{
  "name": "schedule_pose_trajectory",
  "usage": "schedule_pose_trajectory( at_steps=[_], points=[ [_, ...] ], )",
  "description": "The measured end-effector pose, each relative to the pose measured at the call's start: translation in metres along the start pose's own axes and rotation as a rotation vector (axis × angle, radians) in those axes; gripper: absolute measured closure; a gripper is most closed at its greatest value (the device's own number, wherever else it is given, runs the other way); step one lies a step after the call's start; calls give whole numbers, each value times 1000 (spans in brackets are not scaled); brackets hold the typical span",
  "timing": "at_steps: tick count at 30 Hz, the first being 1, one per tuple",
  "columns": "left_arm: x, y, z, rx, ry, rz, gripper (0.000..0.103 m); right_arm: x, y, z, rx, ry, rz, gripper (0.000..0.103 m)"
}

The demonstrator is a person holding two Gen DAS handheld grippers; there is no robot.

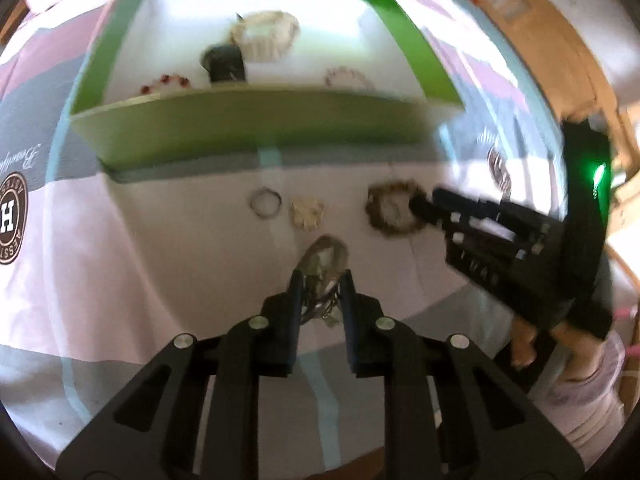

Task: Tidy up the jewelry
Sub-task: 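Close the left tool on the green charm cluster while the right tool closes on the brown bracelet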

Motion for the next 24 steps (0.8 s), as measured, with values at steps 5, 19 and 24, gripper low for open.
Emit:
schedule_pose_trajectory(
  at_steps=[5,19,24],
  points=[
    [13,-1,0,-1,35,-26,50,3,0,0,-4,0,-5,65],
    [40,0,-17,-32,108,-86,54,0,0,-1,-4,-3,0,64],
    [7,-16,1,56,41,9,50,-1,0,0,1,-12,-3,64]
  ],
)
Point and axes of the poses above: each gripper's, at about its wrist camera, not at the fingertips, and z roughly the way its jaws point, x to its left, y to its top, the point moved 7 cm from there along z, roughly the way its jaws point, and after that the axes turned 2 degrees about y, right-handed, at the moved point
